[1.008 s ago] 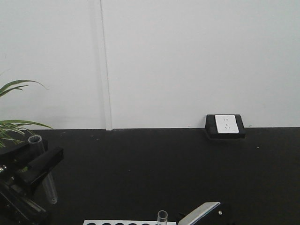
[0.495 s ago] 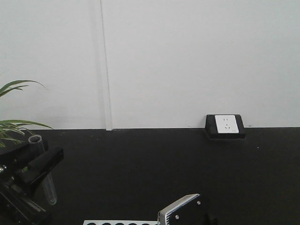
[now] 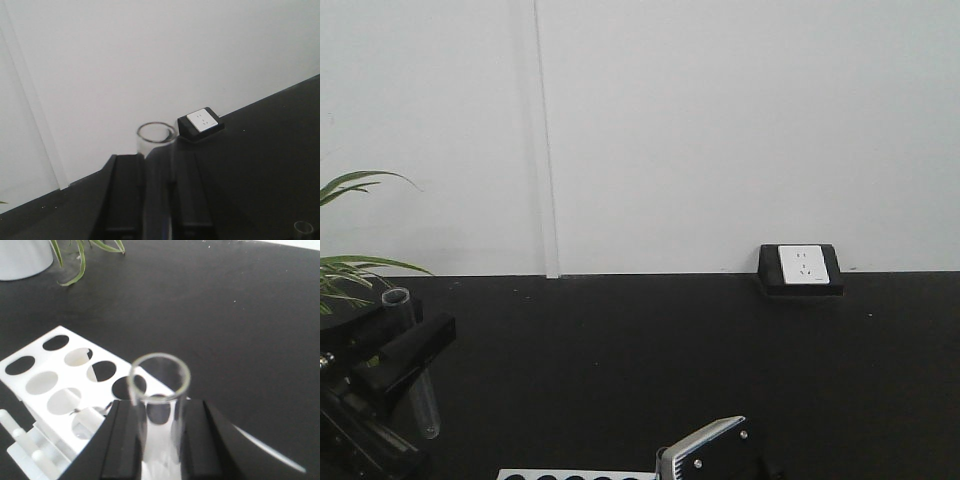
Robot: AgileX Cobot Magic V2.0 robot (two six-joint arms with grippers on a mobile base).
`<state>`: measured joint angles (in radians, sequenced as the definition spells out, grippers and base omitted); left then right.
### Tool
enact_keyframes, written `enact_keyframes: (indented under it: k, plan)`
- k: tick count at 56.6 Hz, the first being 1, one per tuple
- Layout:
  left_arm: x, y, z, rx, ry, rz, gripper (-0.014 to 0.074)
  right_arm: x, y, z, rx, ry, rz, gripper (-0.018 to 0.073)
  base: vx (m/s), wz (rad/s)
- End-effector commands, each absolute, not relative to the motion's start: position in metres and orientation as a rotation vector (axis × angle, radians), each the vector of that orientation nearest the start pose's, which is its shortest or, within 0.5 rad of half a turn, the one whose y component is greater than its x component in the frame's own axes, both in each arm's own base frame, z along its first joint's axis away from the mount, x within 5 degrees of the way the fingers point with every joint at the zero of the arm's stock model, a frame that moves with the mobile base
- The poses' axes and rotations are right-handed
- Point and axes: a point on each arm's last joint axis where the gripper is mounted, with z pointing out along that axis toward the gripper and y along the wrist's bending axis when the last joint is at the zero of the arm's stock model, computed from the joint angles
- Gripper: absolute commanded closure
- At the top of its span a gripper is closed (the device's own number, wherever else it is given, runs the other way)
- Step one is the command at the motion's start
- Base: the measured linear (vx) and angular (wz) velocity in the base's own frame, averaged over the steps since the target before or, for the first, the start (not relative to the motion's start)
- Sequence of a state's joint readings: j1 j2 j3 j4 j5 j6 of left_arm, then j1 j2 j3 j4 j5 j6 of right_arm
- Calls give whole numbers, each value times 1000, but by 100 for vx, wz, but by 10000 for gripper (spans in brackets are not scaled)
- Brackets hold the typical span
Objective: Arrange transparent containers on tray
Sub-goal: 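Lift the clear tube out of the rack with the right gripper, then hold both tubes raised while the base backs away from the rack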
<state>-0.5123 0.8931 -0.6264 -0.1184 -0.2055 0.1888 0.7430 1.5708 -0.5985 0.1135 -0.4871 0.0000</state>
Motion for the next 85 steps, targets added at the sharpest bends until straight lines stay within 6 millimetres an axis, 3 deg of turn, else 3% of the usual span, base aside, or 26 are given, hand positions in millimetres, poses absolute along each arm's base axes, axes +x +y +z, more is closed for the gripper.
enact_keyframes:
  k: [1, 9, 23, 39, 51, 60, 67, 76, 85]
  plan:
    - [168, -92, 368, 382, 1379, -351, 493, 227, 202, 213, -578, 1774, 525, 408, 0, 0]
    - [168, -92, 368, 382, 1379, -351, 493, 226, 201, 219, -572, 1759, 528, 468, 0, 0]
    - [168, -92, 368, 383, 1379, -350, 493, 221, 196, 251, -559, 1718, 547, 487, 0, 0]
    - [168, -92, 368, 383, 1379, -350, 493, 225, 203, 324, -611, 1655, 537, 485, 0, 0]
    - [168, -92, 368, 385, 1388, -351, 493, 215, 195, 370, -631, 1599, 532, 484, 0, 0]
    - [166, -89, 369, 324, 1404, -395, 493, 196, 174, 398, -596, 1512, 538, 484, 0, 0]
    - [156, -83, 374, 303, 1408, -416, 493, 181, 136, 419, -543, 1499, 468, 484, 0, 0]
    - [137, -75, 381, 371, 1385, -370, 493, 155, 88, 428, -493, 1588, 345, 483, 0, 0]
    - [120, -69, 379, 412, 1440, -390, 493, 129, 67, 436, -462, 1588, 324, 481, 0, 0]
